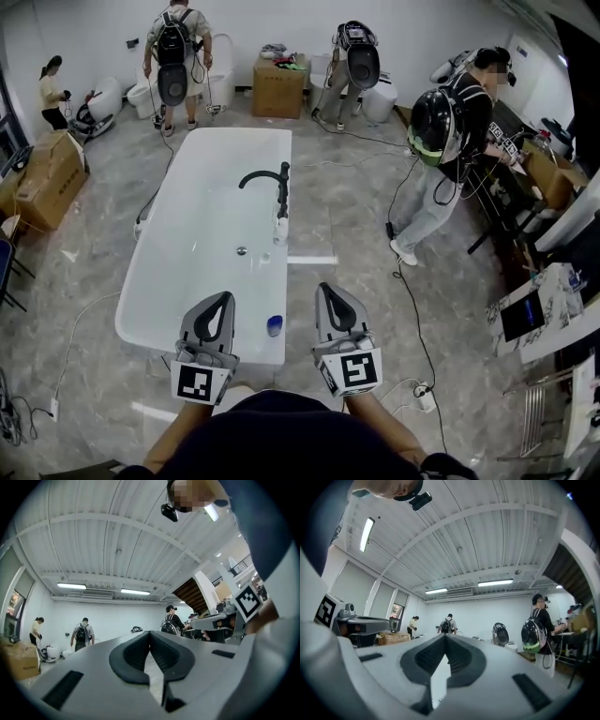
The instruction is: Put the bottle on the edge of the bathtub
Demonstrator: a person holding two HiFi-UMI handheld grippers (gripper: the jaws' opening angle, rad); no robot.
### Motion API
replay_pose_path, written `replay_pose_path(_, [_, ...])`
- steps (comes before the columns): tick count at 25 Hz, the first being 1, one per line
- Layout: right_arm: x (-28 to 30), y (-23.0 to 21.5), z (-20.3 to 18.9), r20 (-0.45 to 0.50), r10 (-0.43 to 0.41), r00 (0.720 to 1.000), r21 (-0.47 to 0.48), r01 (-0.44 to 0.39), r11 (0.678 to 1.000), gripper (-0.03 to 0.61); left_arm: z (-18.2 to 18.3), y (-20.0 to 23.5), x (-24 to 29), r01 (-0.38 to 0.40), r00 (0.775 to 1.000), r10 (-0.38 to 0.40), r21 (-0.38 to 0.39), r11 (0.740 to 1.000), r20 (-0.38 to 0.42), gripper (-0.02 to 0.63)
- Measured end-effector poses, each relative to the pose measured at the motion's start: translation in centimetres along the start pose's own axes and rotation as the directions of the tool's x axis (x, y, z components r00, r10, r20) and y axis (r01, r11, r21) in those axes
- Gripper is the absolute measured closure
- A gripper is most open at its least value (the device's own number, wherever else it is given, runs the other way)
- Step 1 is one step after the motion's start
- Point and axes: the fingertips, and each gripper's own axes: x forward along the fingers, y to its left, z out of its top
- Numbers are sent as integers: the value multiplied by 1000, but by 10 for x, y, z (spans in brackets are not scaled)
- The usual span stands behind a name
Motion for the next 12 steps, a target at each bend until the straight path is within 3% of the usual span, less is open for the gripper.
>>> replay_pose_path(4, [-7, -5, 13, 31, -14, 999, -4, 14, 1000, 578, 14, -5, -2, 7, 1000, -8, 38, 999, 8, 611])
replay_pose_path(8, [-11, -3, 19, 50, -3, 999, -18, 4, 1000, 578, 30, -4, -7, 7, 999, -5, -24, 1000, 50, 617])
replay_pose_path(12, [-8, 5, 31, 71, 20, 997, -33, -18, 999, 578, 40, 3, -10, 16, 999, -13, -72, 997, 43, 617])
